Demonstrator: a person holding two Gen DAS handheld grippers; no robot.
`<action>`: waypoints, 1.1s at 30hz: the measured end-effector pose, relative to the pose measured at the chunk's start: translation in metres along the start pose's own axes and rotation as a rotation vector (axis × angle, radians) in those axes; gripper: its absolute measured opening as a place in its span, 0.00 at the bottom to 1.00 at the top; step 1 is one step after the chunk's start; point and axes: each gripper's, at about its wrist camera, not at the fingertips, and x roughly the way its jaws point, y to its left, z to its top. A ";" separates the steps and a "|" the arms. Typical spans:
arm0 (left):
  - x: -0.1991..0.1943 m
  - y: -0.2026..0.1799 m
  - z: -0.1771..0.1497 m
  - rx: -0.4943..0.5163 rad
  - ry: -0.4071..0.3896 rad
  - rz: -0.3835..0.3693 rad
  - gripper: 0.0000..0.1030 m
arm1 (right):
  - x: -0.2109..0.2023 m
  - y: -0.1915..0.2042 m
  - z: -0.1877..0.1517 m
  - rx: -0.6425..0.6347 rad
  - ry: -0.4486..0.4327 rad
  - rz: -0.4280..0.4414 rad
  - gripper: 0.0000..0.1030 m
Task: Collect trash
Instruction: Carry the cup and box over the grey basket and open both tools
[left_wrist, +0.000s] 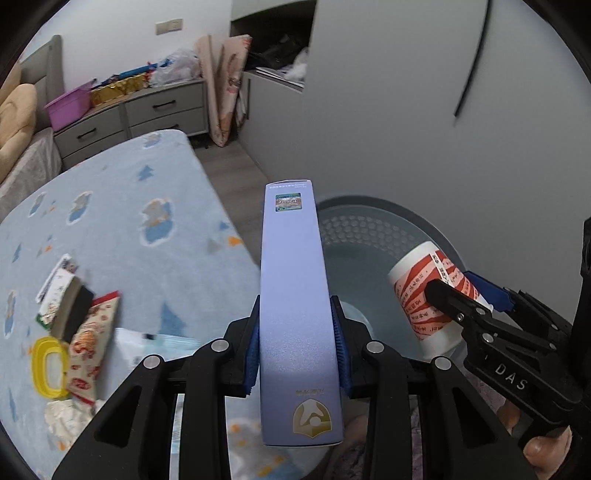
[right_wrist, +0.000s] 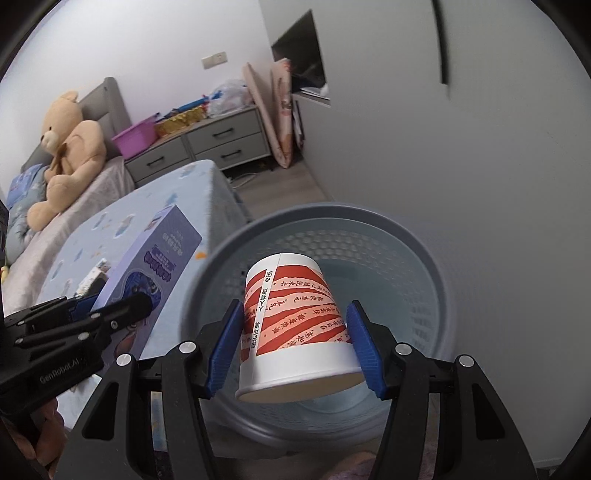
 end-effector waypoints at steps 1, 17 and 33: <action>0.004 -0.006 0.000 0.008 0.007 -0.006 0.31 | 0.002 -0.006 0.000 0.006 0.005 -0.008 0.55; 0.034 -0.035 0.011 0.042 0.030 -0.017 0.41 | 0.026 -0.046 0.000 0.058 0.046 -0.013 0.57; 0.028 -0.030 0.008 0.012 0.019 0.039 0.50 | 0.016 -0.050 -0.009 0.062 0.046 -0.026 0.62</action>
